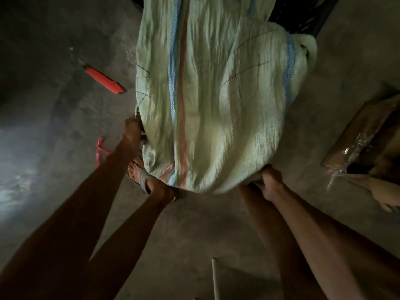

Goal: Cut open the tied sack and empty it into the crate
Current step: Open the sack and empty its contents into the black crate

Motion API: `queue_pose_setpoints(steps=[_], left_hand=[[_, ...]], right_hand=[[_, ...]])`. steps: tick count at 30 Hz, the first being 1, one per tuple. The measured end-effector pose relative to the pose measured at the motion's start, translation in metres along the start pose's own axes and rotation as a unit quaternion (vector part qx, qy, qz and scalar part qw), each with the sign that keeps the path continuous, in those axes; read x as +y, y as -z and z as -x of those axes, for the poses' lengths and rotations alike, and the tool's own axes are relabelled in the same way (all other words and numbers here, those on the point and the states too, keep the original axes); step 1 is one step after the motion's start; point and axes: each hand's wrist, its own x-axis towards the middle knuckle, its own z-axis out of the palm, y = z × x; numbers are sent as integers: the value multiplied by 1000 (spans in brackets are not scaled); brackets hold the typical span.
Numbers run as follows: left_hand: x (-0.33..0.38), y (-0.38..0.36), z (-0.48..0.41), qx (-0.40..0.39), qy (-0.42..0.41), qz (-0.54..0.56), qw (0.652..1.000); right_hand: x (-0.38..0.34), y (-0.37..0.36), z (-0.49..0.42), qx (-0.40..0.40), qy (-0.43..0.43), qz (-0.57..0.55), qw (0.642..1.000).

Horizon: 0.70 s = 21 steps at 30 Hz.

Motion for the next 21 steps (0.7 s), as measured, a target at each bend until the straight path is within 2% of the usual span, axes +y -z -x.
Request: queue_pose_setpoints(steps=[5, 9, 13, 21], left_hand=[[39, -17, 64, 32, -18, 20, 999], [88, -25, 130, 10, -45, -10, 999], [121, -20, 198, -5, -36, -6, 999], [157, -2, 327, 54, -40, 39, 997]], right_hand=[[-27, 27, 43, -6, -2, -28, 1000], [-66, 43, 88, -27, 26, -11, 999], [-110, 68, 145, -45, 62, 6, 997], [-143, 132, 236, -53, 106, 53, 991]])
